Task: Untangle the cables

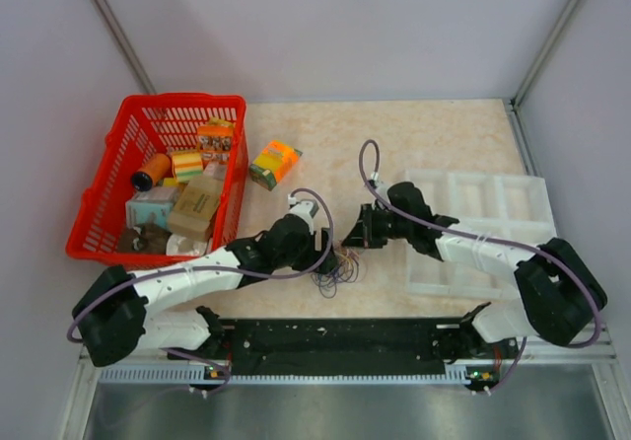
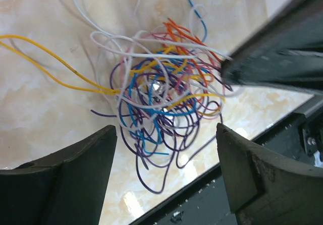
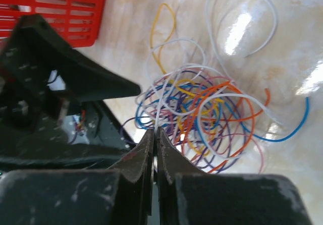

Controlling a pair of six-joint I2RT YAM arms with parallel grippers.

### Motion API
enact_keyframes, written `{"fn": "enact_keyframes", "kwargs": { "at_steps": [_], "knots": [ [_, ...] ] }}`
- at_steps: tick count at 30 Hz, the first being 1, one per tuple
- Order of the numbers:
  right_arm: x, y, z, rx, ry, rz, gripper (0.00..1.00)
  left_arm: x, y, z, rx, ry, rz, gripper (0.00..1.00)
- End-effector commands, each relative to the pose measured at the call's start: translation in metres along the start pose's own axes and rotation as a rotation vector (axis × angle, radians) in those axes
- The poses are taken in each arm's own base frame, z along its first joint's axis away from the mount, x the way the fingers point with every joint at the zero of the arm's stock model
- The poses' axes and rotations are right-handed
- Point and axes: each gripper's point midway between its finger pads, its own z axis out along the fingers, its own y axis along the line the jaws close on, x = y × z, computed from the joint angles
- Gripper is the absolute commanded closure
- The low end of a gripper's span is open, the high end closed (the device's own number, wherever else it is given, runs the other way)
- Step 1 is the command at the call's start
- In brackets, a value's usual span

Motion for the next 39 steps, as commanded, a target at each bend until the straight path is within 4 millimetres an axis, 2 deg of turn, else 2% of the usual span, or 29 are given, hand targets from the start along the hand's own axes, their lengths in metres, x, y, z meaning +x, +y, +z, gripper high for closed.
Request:
{"fn": "enact_keyframes", "kwargs": {
  "at_steps": [1, 7, 8, 10, 11, 12, 13, 16, 20, 25, 26, 27, 29, 30, 32, 34, 37, 39],
  "knots": [
    [-0.023, 0.047, -0.025, -0.164, -0.086, 0.018, 1.00, -0.013, 0.006, 0.012, -0.059, -0.063, -0.014, 0.16],
    [-0.019, 0.108, -0.081, -0.419, -0.136, 0.101, 1.00, -0.019, 0.027, 0.028, -0.181, -0.095, -0.020, 0.20],
    [-0.021, 0.119, -0.091, -0.460, -0.143, 0.107, 1.00, -0.019, 0.028, 0.031, -0.187, -0.095, -0.021, 0.22],
    [-0.028, 0.137, -0.108, -0.506, -0.173, 0.095, 1.00, -0.018, 0.032, 0.037, -0.208, -0.092, -0.035, 0.33],
    [-0.035, 0.145, -0.118, -0.518, -0.197, 0.083, 1.00, -0.017, 0.035, 0.038, -0.230, -0.092, -0.053, 0.42],
    [-0.042, 0.154, -0.128, -0.525, -0.221, 0.065, 1.00, -0.017, 0.040, 0.037, -0.257, -0.097, -0.066, 0.47],
    [-0.055, 0.166, -0.143, -0.534, -0.261, 0.033, 1.00, -0.016, 0.043, 0.036, -0.272, -0.098, -0.076, 0.50],
    [-0.084, 0.183, -0.174, -0.497, -0.343, -0.023, 1.00, -0.013, 0.051, 0.031, -0.291, -0.116, -0.085, 0.59],
    [-0.121, 0.216, -0.224, -0.494, -0.455, -0.132, 1.00, -0.009, 0.060, 0.022, -0.317, -0.122, -0.084, 0.78],
    [-0.147, 0.266, -0.279, -0.504, -0.582, -0.308, 1.00, -0.007, 0.068, 0.014, -0.345, -0.136, -0.087, 0.90],
    [-0.152, 0.264, -0.280, -0.478, -0.610, -0.319, 1.00, -0.008, 0.070, 0.011, -0.349, -0.144, -0.087, 0.92],
    [-0.155, 0.254, -0.274, -0.442, -0.620, -0.309, 1.00, -0.010, 0.067, 0.008, -0.339, -0.154, -0.084, 0.94],
    [-0.153, 0.215, -0.235, -0.372, -0.546, -0.217, 1.00, -0.018, 0.060, 0.001, -0.300, -0.179, -0.081, 0.97],
    [-0.146, 0.195, -0.211, -0.347, -0.479, -0.167, 1.00, -0.023, 0.054, -0.005, -0.277, -0.193, -0.081, 0.98],
    [-0.131, 0.161, -0.176, -0.313, -0.388, -0.103, 1.00, -0.036, 0.040, -0.020, -0.219, -0.227, -0.072, 1.00],
    [-0.119, 0.125, -0.151, -0.246, -0.380, -0.066, 1.00, -0.049, 0.024, -0.038, -0.156, -0.255, -0.054, 1.00],
    [-0.103, 0.073, -0.122, -0.105, -0.333, -0.037, 1.00, -0.077, -0.014, -0.077, 0.002, -0.320, 0.029, 1.00],
    [-0.095, 0.039, -0.106, 0.016, -0.283, -0.033, 1.00, -0.103, -0.038, -0.116, 0.086, -0.401, 0.077, 1.00]
  ]
}}
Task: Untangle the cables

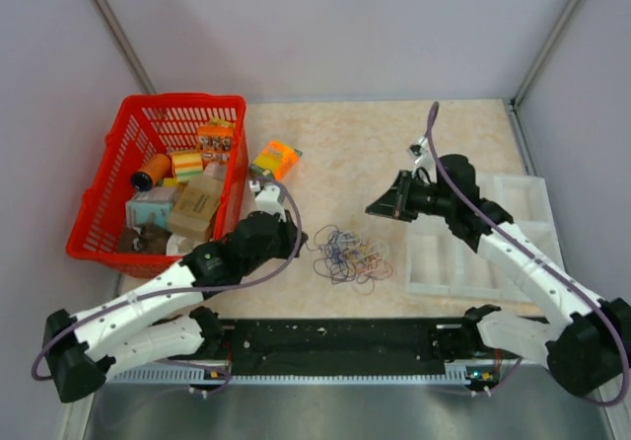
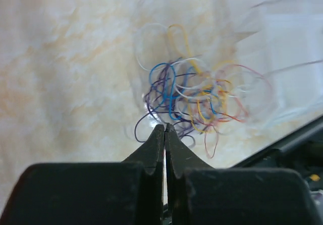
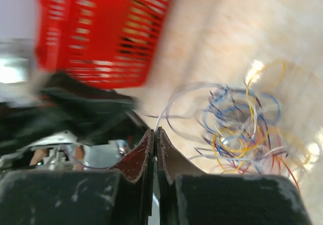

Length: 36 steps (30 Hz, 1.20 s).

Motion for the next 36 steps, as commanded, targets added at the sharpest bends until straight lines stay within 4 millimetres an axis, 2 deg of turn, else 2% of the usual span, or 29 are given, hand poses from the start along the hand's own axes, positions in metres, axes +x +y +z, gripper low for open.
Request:
{"fn": "enact_keyframes", "kwargs": {
  "at_steps": [1, 5, 8, 11, 12, 13, 14, 15, 18, 19, 21, 23, 26, 29, 30, 32, 34, 36],
  "knots": [
    [0.010, -0.056, 0.007, 0.195, 0.030, -0.081, 1.00, -0.079, -0.053, -0.066, 0.215, -0.183, 0.083, 1.00],
    [0.016, -0.072, 0.010, 0.247, 0.051, -0.115, 1.00, -0.137, -0.068, -0.126, 0.270, -0.343, 0.115, 1.00],
    [0.031, -0.071, 0.018, 0.220, 0.105, -0.118, 1.00, -0.165, -0.084, -0.159, 0.338, -0.422, 0.136, 1.00],
    [0.052, -0.067, 0.026, 0.214, 0.157, -0.148, 1.00, -0.189, -0.113, -0.193, 0.462, -0.465, 0.177, 1.00],
    [0.059, -0.069, 0.029, 0.215, 0.172, -0.150, 1.00, -0.200, -0.125, -0.209, 0.512, -0.489, 0.188, 1.00],
    [0.068, -0.072, 0.032, 0.216, 0.188, -0.143, 1.00, -0.220, -0.137, -0.238, 0.569, -0.548, 0.190, 1.00],
    [0.077, -0.077, 0.036, 0.211, 0.206, -0.129, 1.00, -0.234, -0.145, -0.256, 0.605, -0.589, 0.197, 1.00],
    [0.087, -0.085, 0.039, 0.213, 0.229, -0.108, 1.00, -0.250, -0.151, -0.280, 0.641, -0.648, 0.194, 1.00],
    [0.111, -0.113, 0.046, 0.250, 0.270, -0.063, 1.00, -0.285, -0.165, -0.333, 0.729, -0.799, 0.197, 1.00],
    [0.117, -0.122, 0.047, 0.271, 0.281, -0.053, 1.00, -0.295, -0.170, -0.345, 0.742, -0.834, 0.198, 1.00],
    [0.125, -0.135, 0.047, 0.305, 0.303, -0.045, 0.97, -0.310, -0.183, -0.346, 0.746, -0.842, 0.210, 1.00],
    [0.125, -0.135, 0.046, 0.317, 0.327, -0.067, 0.83, -0.322, -0.195, -0.341, 0.735, -0.821, 0.219, 1.00],
    [0.105, -0.113, 0.038, 0.301, 0.291, -0.181, 0.58, -0.330, -0.210, -0.342, 0.762, -0.810, 0.242, 1.00],
    [0.071, -0.064, 0.024, 0.188, 0.176, -0.366, 0.32, -0.339, -0.214, -0.340, 0.745, -0.828, 0.239, 1.00],
    [0.062, -0.037, 0.024, 0.099, 0.121, -0.445, 0.25, -0.340, -0.215, -0.340, 0.747, -0.831, 0.238, 1.00],
    [0.060, 0.016, 0.022, -0.128, 0.048, -0.564, 0.15, -0.340, -0.216, -0.338, 0.748, -0.830, 0.239, 1.00],
    [0.072, 0.060, 0.024, -0.335, 0.001, -0.669, 0.10, -0.346, -0.211, -0.335, 0.713, -0.843, 0.214, 1.00],
    [0.077, 0.081, 0.037, -0.403, -0.050, -0.717, 0.10, -0.347, -0.213, -0.336, 0.721, -0.848, 0.205, 1.00]
  ]
}}
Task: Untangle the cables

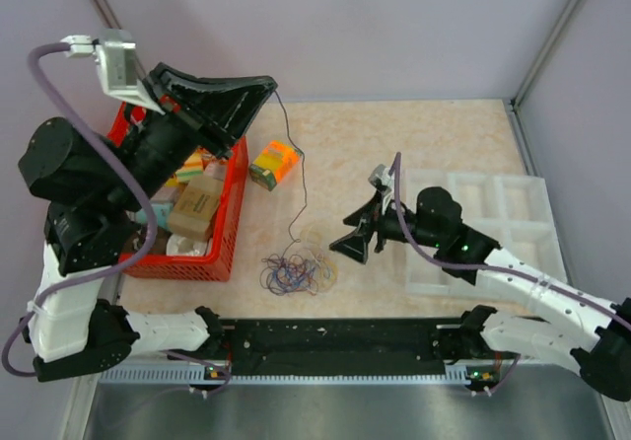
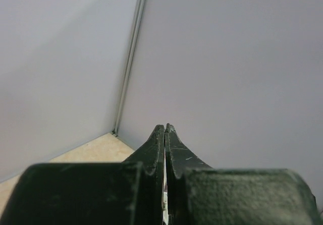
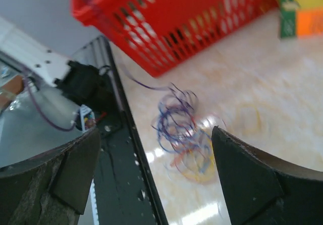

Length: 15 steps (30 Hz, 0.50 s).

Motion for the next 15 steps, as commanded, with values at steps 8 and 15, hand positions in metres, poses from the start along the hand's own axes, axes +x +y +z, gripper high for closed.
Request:
{"fn": "enact_keyframes", "kwargs": {
  "at_steps": [8, 15],
  "knots": [
    [-0.058, 0.067, 0.087, -0.141, -0.272, -0.281, 0.11, -0.025, -0.001, -0.012, -0.017, -0.067, -0.007, 1.00],
    [-0.016, 0.090, 0.131, -0.206, -0.206, -0.230, 0.18, -0.026, 0.001, -0.014, -0.029, -0.067, -0.005, 1.00]
  ]
}}
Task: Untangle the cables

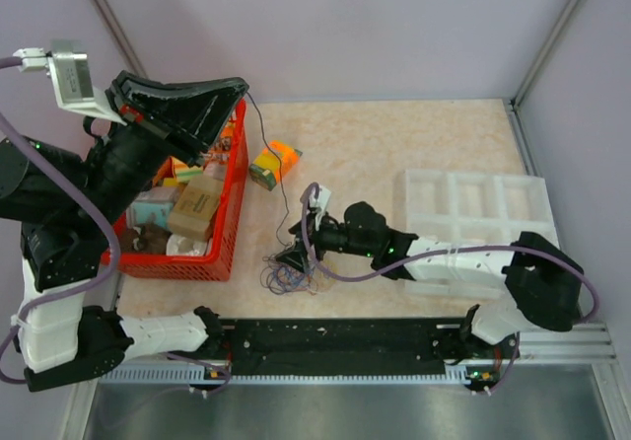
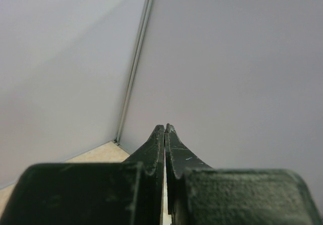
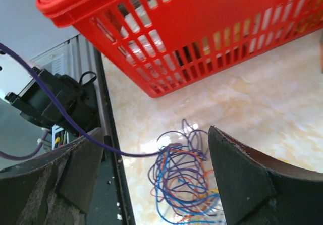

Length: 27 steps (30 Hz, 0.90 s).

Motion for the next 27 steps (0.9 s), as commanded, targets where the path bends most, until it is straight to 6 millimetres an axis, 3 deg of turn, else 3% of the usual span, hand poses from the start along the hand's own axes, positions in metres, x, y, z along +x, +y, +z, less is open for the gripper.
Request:
{"fn": "enact_keyframes", "kwargs": {
  "at_steps": [1, 4, 8, 9, 12, 15, 19, 23, 27],
  "knots": [
    [-0.031, 0.022, 0.023, -0.028, -0.130, -0.006, 0.23, -0.017, -0.003, -0.003, 0.000, -0.047, -0.006, 1.00],
    [-0.032, -0.005, 0.026, 0.127, -0.142, 0.025, 0.48, -0.014, -0.002, -0.006, -0.004, -0.037, -0.008, 1.00],
    [-0.067, -0.021, 0.005, 0.258, -0.218, -0.035, 0.96, -0.009, 0.013, -0.013, -0.070, -0.033, 0.016, 1.00],
    [-0.082, -0.022, -0.006, 0.283, -0.241, -0.050, 1.00, -0.005, 0.020, -0.015, -0.103, -0.023, 0.031, 1.00],
    [-0.133, -0.012, -0.042, 0.270, -0.338, -0.031, 1.00, 0.015, 0.046, -0.020, -0.219, 0.016, 0.077, 1.00],
    [-0.199, 0.016, -0.091, 0.197, -0.473, -0.018, 1.00, 0.056, 0.077, -0.022, -0.336, 0.094, 0.119, 1.00],
    [-0.258, 0.034, -0.132, 0.201, -0.495, -0.027, 1.00, 0.106, 0.104, -0.021, -0.427, 0.190, 0.158, 1.00],
    [-0.309, 0.046, -0.158, 0.182, -0.480, 0.004, 1.00, 0.161, 0.108, -0.015, -0.396, 0.288, 0.085, 1.00],
    [-0.335, 0.063, -0.166, 0.094, -0.452, 0.021, 1.00, 0.204, 0.097, -0.013, -0.322, 0.356, -0.051, 1.00]
  ]
}}
